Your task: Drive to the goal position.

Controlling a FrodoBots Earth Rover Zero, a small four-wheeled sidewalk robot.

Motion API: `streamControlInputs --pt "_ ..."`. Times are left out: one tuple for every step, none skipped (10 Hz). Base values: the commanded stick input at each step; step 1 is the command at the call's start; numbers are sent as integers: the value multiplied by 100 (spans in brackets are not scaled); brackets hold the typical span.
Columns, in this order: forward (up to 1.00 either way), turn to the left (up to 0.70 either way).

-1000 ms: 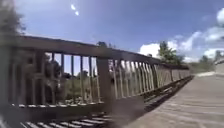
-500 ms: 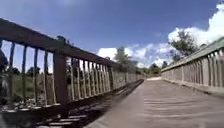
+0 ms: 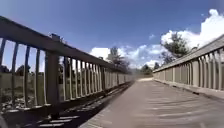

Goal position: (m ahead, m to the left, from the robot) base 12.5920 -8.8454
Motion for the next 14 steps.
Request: streamControlInputs --pt "7 4" --pt "23 3" --pt "44 2" --pt "44 2" --pt "44 2" --pt "44 2" --pt "44 2" --pt "44 -9" --pt "44 -21" --pt "44 -27" --pt "44 -27" --pt "45 -27" --pt "45 -27" --pt "45 -27"
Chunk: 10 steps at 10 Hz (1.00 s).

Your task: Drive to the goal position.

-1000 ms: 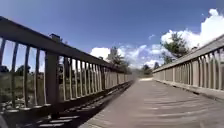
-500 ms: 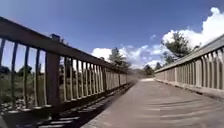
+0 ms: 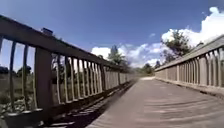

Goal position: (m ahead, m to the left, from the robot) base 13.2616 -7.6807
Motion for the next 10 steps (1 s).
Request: streamControlInputs --pt "45 -27" --pt "45 -27" --pt "45 -27" --pt "45 -27" --pt "45 -27" --pt "45 -27" --pt "45 -5" --pt "45 1" --pt "45 2" --pt "45 2"
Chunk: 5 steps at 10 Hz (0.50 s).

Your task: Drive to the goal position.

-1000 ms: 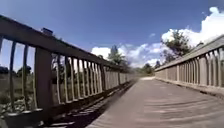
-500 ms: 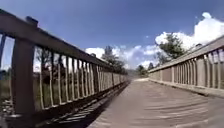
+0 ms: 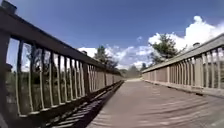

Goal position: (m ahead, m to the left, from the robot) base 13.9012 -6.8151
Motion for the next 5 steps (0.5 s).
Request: streamControlInputs --pt "45 2" --pt "45 2" --pt "45 2" --pt "45 2" --pt "45 2"
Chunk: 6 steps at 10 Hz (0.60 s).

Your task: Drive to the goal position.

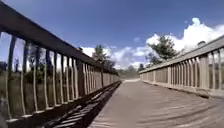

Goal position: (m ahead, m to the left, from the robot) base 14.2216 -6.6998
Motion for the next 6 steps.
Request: streamControlInputs --pt "45 -13" --pt "45 -27" --pt "45 -27" --pt "45 -27" --pt "45 -27" --pt "45 -27"
